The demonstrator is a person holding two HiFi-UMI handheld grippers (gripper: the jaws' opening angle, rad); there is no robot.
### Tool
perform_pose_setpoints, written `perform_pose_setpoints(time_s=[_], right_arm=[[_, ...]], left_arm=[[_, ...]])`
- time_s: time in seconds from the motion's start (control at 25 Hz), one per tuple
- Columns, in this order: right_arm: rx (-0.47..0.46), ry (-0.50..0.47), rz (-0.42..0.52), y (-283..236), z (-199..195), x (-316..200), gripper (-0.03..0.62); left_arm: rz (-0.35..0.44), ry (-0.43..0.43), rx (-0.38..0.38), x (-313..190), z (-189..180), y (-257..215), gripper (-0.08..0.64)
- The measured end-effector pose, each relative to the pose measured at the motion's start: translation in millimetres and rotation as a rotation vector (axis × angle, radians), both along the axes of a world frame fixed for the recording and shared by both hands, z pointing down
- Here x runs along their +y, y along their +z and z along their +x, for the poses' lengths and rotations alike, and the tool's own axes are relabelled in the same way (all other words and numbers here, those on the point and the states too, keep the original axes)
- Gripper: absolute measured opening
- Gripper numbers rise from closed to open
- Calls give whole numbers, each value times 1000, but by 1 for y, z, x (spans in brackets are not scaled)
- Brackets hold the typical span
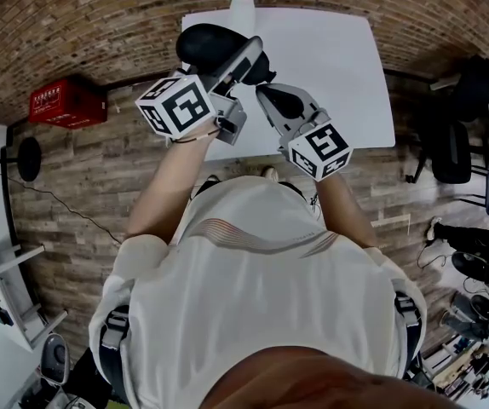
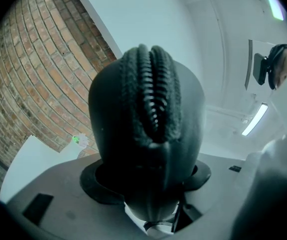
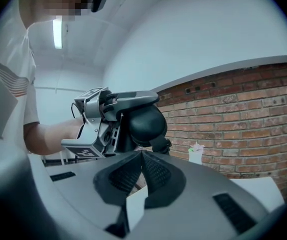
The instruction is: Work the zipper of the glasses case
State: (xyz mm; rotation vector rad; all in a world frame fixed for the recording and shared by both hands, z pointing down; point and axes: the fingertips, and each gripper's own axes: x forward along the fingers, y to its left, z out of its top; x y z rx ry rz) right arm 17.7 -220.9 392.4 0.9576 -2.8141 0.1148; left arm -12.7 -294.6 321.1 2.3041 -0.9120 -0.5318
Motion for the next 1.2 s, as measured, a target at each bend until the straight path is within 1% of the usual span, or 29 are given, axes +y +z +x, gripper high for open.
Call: perform_pose_setpoints(time_s=[0.24, 0.44, 0.64, 0.76, 0.96, 1.2], right_arm=[[82, 64, 34, 4, 5, -7, 51], [138, 104, 73, 4, 14, -13, 51], [216, 121, 159, -3, 20, -15, 52], [266, 119, 219, -6, 22, -13, 52], [320, 89, 311, -11, 22, -7, 53], [381, 65, 374, -17, 19, -3, 54]], left_arm=[[-26, -26, 4, -2, -4, 6, 272], [-41, -4, 10, 0, -3, 10, 272], [-41, 65, 15, 6, 1, 10, 272], [-55, 108, 16, 11, 3, 14, 272], [-80, 193, 33, 19, 4, 16, 272], [-108, 310, 15, 31, 7, 23, 272]])
